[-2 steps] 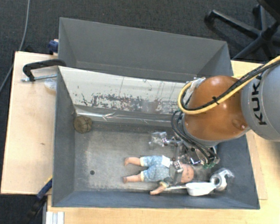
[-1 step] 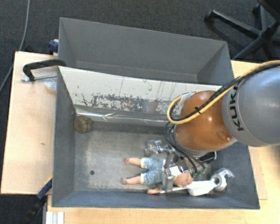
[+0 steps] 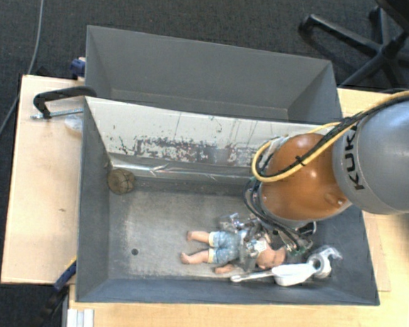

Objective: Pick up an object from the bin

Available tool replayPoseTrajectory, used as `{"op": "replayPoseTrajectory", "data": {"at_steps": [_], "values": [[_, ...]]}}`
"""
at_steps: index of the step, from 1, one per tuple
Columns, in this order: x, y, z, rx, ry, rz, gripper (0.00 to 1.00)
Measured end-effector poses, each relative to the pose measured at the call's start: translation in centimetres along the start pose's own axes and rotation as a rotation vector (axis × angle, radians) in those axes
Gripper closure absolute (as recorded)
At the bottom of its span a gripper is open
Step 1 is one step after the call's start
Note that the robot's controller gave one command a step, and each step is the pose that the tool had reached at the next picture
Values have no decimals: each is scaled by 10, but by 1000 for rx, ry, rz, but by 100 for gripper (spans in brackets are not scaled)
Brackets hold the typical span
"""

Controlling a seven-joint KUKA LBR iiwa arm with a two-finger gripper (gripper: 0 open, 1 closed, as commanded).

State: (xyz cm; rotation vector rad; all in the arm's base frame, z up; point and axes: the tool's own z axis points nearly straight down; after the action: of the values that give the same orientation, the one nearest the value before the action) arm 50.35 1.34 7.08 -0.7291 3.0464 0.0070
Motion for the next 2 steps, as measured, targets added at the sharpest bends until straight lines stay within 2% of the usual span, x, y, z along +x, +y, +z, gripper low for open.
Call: {"op": "replayPoseTrajectory", "data": {"at_steps": [2], "values": [[1,1,-4,-2,3,0,100]]}}
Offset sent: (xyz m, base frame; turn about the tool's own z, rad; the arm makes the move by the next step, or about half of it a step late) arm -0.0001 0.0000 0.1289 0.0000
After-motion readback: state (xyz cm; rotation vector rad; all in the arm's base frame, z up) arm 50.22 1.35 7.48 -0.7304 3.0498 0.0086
